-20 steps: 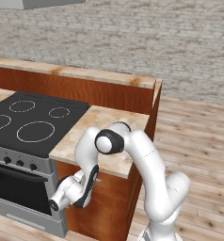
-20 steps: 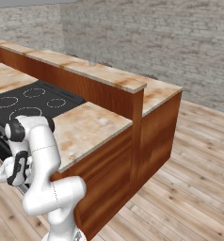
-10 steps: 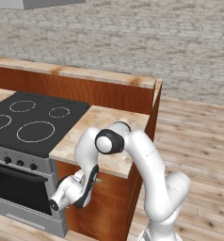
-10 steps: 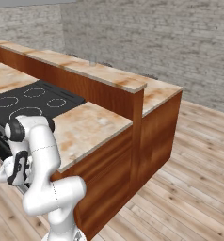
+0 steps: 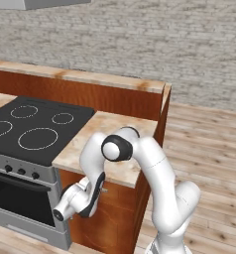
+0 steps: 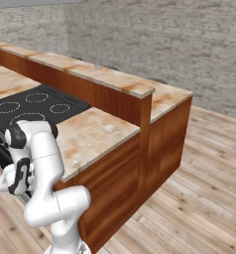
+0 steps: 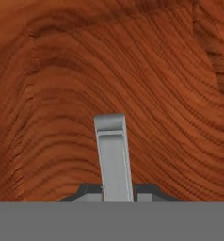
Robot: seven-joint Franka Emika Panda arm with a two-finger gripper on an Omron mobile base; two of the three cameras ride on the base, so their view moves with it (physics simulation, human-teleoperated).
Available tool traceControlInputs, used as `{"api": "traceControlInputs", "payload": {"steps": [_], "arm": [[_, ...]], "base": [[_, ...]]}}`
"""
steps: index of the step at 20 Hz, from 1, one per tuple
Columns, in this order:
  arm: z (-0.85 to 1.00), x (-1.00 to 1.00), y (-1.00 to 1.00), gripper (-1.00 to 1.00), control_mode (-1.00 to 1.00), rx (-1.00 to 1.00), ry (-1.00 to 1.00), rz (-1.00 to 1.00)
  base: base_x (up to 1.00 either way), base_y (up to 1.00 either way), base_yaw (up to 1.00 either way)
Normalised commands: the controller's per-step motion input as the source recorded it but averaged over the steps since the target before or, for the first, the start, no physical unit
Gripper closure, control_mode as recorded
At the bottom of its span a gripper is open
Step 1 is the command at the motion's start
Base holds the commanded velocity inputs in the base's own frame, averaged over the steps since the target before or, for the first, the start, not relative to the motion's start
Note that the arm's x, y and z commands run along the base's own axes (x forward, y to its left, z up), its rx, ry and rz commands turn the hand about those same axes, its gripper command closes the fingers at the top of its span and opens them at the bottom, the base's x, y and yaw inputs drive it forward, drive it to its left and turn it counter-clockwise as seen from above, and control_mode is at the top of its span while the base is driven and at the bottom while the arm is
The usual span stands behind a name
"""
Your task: Take a straw from the drawer in front and place it inside the glass cup on the dining counter.
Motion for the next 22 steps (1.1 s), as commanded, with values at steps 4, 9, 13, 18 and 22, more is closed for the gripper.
{"api": "traceControlInputs", "payload": {"steps": [4,9,13,18,22], "arm": [[0.00,0.27,-0.33,1.00,-1.00,0.00,-0.05,0.02],[0.00,0.33,-0.31,1.00,-1.00,0.00,-0.03,0.02],[-0.04,0.24,-0.12,1.00,-1.00,0.00,0.00,0.00],[0.00,0.00,-0.01,1.00,-1.00,0.00,0.00,0.00],[0.00,0.00,0.00,1.00,-1.00,0.00,0.00,0.00]], "base": [[0.00,0.00,0.00],[0.00,0.00,0.00],[0.00,0.00,0.00],[0.00,0.00,0.00],[0.00,0.00,0.00]]}}
